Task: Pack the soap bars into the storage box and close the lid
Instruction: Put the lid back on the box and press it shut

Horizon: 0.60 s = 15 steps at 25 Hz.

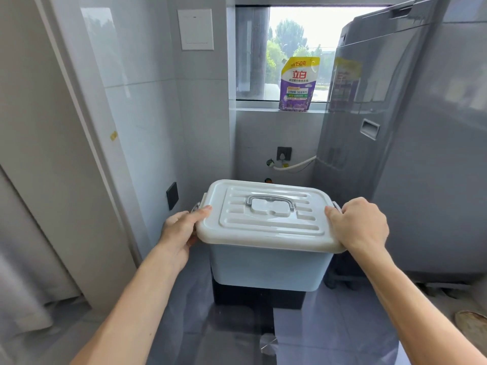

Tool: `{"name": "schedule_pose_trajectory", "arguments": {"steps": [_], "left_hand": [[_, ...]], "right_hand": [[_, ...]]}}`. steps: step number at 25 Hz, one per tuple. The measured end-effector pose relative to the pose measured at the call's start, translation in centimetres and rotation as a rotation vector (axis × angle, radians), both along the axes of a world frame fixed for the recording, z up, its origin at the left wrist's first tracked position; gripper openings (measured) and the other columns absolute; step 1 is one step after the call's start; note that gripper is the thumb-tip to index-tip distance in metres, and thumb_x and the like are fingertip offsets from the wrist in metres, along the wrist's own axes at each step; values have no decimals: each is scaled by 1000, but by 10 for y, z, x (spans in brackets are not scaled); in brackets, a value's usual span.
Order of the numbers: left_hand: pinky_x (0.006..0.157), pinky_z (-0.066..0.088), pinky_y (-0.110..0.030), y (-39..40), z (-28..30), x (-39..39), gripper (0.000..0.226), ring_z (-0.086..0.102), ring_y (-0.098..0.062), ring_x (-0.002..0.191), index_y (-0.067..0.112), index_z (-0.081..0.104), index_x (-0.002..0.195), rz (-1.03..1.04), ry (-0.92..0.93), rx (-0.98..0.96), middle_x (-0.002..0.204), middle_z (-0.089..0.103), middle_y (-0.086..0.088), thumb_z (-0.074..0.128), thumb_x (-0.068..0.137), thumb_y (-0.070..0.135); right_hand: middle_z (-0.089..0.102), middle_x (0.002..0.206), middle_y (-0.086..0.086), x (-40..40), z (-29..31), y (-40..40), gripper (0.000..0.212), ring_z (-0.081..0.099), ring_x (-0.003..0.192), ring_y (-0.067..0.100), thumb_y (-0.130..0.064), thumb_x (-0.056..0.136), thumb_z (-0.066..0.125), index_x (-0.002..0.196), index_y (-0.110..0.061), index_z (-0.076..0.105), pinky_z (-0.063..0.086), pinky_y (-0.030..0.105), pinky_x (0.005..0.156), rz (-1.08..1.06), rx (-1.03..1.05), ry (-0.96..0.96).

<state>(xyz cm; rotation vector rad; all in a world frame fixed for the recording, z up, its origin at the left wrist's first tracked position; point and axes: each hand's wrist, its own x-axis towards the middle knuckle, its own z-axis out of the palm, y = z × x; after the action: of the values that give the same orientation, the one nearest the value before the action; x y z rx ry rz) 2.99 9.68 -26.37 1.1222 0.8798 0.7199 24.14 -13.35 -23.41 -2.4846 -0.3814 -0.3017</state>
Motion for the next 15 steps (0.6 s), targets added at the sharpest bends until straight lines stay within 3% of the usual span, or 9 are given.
{"name": "schedule_pose_trajectory", "arguments": {"steps": [2, 4, 7, 9, 11, 12, 14, 15], "left_hand": [[81, 52, -41, -3, 5, 4, 43, 65, -30, 89, -3, 67, 107, 108, 8, 29, 105, 71, -17, 84, 71, 15], [88, 53, -43, -6, 7, 6, 32, 67, -29, 88, 4, 73, 99, 150, 9, 49, 96, 74, -13, 84, 70, 12], [75, 56, -37, -7, 11, 7, 11, 66, -23, 71, 17, 75, 70, 176, 5, 94, 71, 75, 0, 83, 70, 9], [65, 53, -29, -10, 11, 8, 18, 65, -20, 63, 19, 73, 62, 211, -8, 92, 60, 72, 7, 81, 71, 7], [62, 51, -27, -14, 12, 9, 20, 64, -18, 61, 20, 72, 62, 226, -26, 74, 57, 70, 9, 80, 71, 5], [63, 51, -27, -16, 13, 10, 19, 63, -18, 62, 20, 72, 64, 233, -39, 61, 58, 71, 8, 79, 72, 4], [63, 50, -28, -15, 12, 10, 19, 64, -19, 62, 18, 72, 68, 242, -55, 41, 62, 72, 4, 79, 72, 2], [60, 50, -26, -14, 12, 10, 19, 65, -18, 60, 18, 72, 69, 243, -59, 41, 63, 73, 2, 79, 72, 1]], "right_hand": [[62, 67, 13, -1, 1, 2, 41, 57, 65, 37, -37, 87, 62, 65, -2, 56, 39, 33, 57, 5, -32, -49], [59, 64, 12, -3, 0, 3, 41, 54, 60, 35, -34, 88, 61, 61, -4, 52, 37, 33, 55, 3, -50, -74], [54, 61, 8, -4, 6, 4, 37, 46, 55, 29, -25, 90, 56, 59, -9, 44, 31, 33, 54, 35, -164, -133], [63, 77, 7, -10, 14, 9, 24, 54, 71, 32, -21, 88, 51, 66, -11, 48, 35, 35, 61, 62, -349, -210], [66, 101, 7, -27, 23, 25, 9, 56, 94, 34, -18, 86, 51, 86, -13, 59, 41, 39, 76, 159, -456, -334], [65, 112, 8, -38, 28, 42, 16, 55, 105, 35, -19, 87, 52, 98, -12, 61, 41, 42, 85, 288, -403, -361], [56, 138, 9, -73, 30, 83, 35, 46, 128, 32, -25, 96, 49, 125, -9, 57, 34, 41, 102, 641, -210, -197], [46, 150, 7, -91, 26, 103, 42, 37, 138, 29, -30, 100, 43, 136, -9, 50, 29, 41, 109, 767, -212, -112]]}}
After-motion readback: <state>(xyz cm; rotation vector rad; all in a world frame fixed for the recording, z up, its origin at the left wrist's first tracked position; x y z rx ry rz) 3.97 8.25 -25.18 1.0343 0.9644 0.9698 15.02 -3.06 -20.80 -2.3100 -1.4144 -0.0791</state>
